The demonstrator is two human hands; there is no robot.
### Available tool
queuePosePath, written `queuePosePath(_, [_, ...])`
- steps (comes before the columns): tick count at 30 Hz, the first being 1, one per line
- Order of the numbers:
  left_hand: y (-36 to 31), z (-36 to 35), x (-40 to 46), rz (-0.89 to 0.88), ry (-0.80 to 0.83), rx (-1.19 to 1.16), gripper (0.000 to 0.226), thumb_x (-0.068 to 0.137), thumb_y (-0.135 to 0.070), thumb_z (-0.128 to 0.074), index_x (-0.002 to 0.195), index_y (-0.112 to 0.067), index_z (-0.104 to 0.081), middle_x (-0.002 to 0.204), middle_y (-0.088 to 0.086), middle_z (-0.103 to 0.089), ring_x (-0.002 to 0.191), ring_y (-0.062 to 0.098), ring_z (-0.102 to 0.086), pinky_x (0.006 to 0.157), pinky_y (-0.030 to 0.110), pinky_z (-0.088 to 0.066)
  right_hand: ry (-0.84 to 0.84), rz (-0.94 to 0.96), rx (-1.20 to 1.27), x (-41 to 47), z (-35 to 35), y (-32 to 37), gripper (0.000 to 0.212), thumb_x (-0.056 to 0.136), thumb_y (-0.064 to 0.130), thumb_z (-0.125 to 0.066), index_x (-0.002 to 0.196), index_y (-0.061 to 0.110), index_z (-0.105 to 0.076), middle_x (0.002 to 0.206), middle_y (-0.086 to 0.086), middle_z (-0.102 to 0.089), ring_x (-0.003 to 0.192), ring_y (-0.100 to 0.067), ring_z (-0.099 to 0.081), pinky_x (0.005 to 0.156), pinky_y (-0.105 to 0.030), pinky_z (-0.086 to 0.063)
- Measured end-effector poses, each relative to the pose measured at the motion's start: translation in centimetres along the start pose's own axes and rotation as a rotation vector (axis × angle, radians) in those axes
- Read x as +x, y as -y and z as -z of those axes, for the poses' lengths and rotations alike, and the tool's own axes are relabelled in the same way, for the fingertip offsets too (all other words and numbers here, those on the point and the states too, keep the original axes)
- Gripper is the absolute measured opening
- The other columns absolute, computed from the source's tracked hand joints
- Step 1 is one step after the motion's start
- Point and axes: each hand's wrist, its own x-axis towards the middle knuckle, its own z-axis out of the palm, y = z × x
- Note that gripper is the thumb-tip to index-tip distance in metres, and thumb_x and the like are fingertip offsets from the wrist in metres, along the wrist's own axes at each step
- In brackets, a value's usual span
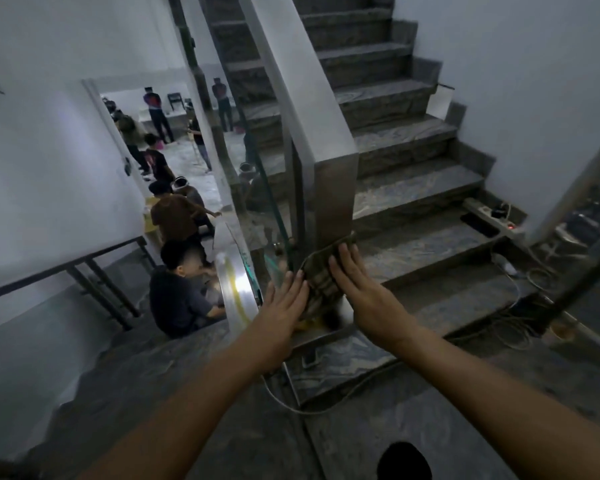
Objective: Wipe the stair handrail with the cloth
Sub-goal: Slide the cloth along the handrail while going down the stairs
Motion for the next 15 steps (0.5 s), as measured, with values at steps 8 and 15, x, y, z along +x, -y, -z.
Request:
queuePosePath(8, [0.0,-2.1,-1.8,0.099,0.251,0.126,0.075,0.09,0.0,-0.039,0.149,-0.002,0.008,0.158,0.019,0.015,0.146,0.032,0.017,0.119,0.044,0.008,0.294,-0.215,0.008,-3.0,-3.8,1.7,0.073,0.077,0.009,-0.031,0.148,0.002,-0.015,0.157,-0.017,0.001,0.14,-0.037,0.012,0.116,-0.052,-0.019])
queuePosePath(15, [0.2,-4.3,-3.3,0.208,0.189,0.042,0.078,0.095,-0.058,-0.012,0.149,-0.007,0.011,0.157,0.01,0.021,0.144,0.022,0.024,0.118,0.046,0.013,0.335,-0.349,-0.087,-2.8,-4.7,3.6,0.086,0.07,0.041,-0.01,0.148,0.006,-0.02,0.157,-0.017,-0.018,0.146,-0.033,-0.008,0.117,-0.048,-0.004])
